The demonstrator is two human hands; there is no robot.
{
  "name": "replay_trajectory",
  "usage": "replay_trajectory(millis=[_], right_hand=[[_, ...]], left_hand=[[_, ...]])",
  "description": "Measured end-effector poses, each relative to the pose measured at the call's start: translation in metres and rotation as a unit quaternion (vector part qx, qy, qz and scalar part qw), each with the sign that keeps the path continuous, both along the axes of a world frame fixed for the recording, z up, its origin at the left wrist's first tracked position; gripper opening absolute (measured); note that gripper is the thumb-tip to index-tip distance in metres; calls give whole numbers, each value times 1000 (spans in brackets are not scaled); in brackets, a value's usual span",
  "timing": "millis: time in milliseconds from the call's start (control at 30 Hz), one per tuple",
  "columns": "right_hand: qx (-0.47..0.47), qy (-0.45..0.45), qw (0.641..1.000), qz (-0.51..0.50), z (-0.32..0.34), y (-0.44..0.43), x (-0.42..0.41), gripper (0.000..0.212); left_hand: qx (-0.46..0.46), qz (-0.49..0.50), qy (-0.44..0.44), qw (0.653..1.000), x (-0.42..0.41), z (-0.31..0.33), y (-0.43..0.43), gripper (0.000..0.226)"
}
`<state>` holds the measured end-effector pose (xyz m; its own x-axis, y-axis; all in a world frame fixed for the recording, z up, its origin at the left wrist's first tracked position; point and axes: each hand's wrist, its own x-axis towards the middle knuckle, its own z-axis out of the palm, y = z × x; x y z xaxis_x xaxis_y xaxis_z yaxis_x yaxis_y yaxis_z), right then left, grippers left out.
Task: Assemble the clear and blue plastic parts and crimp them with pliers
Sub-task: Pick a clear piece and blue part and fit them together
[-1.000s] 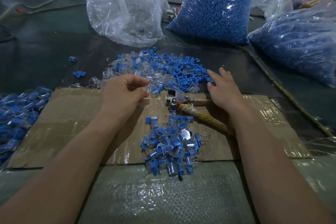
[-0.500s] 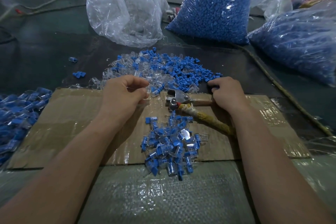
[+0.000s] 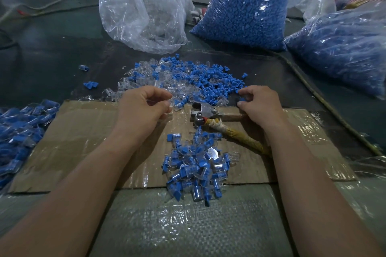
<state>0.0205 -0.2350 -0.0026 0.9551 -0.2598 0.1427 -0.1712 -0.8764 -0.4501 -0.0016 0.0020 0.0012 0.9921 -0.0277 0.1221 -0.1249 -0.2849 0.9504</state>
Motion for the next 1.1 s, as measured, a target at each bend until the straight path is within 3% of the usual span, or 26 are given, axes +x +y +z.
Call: replay_trajectory(millis=[633,833,1100], right_hand=[[23,-38,999,8,0,2,-4,28],[67,-87,994,-1,3,1,-5,25],[195,-147,969,40,16,11,-18,14]], left_hand=[[8,0,-9,1000,-1,-1,-1,27],[-3,0,-3,1000,2,-3,0,26],[-70,-13,15,997,2,-6,-1,15]])
